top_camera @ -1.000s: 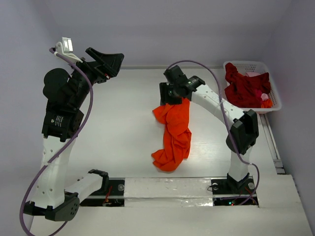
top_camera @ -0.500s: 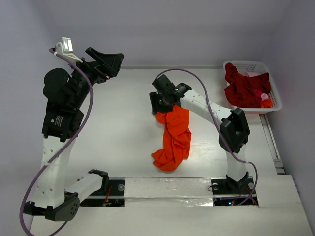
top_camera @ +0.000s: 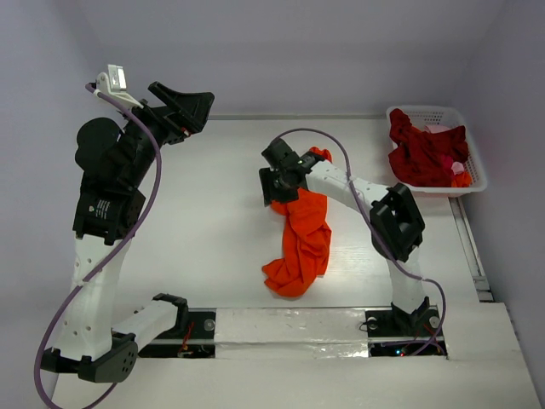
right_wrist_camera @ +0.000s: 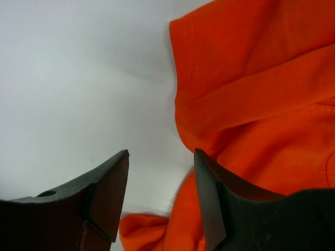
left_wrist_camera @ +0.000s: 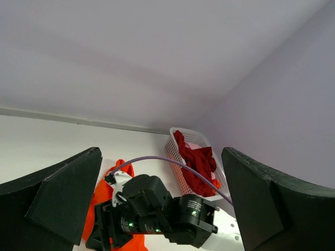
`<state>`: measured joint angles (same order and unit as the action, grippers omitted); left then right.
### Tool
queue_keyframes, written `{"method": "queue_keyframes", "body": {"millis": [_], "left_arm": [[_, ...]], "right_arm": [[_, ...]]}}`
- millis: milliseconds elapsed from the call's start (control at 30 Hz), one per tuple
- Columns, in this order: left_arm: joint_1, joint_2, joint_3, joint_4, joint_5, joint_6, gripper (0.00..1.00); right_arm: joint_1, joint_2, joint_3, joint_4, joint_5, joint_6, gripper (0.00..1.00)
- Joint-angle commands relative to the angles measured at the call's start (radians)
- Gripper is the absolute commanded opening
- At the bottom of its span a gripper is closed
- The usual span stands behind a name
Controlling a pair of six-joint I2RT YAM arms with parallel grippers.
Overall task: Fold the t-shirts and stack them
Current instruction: Flatten out the tshirt
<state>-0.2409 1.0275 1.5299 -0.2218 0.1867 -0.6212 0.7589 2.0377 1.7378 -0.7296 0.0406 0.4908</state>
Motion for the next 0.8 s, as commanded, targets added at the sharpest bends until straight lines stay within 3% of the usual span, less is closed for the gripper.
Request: {"method": "queue_keyframes", "body": {"millis": [0,767], "left_arm": [[-0.005,-0.009,0.009,0.039,0.003,0.005,0.99],[-0.005,-0.020,-0.002,0.042,0.005,0.008,0.99]], "right_arm": [[-0.001,0.033,0.011,0.059,0.002,0.012,0.59],[-0.001,0.038,0.014,0.050,0.154,0.098,0.57]]}}
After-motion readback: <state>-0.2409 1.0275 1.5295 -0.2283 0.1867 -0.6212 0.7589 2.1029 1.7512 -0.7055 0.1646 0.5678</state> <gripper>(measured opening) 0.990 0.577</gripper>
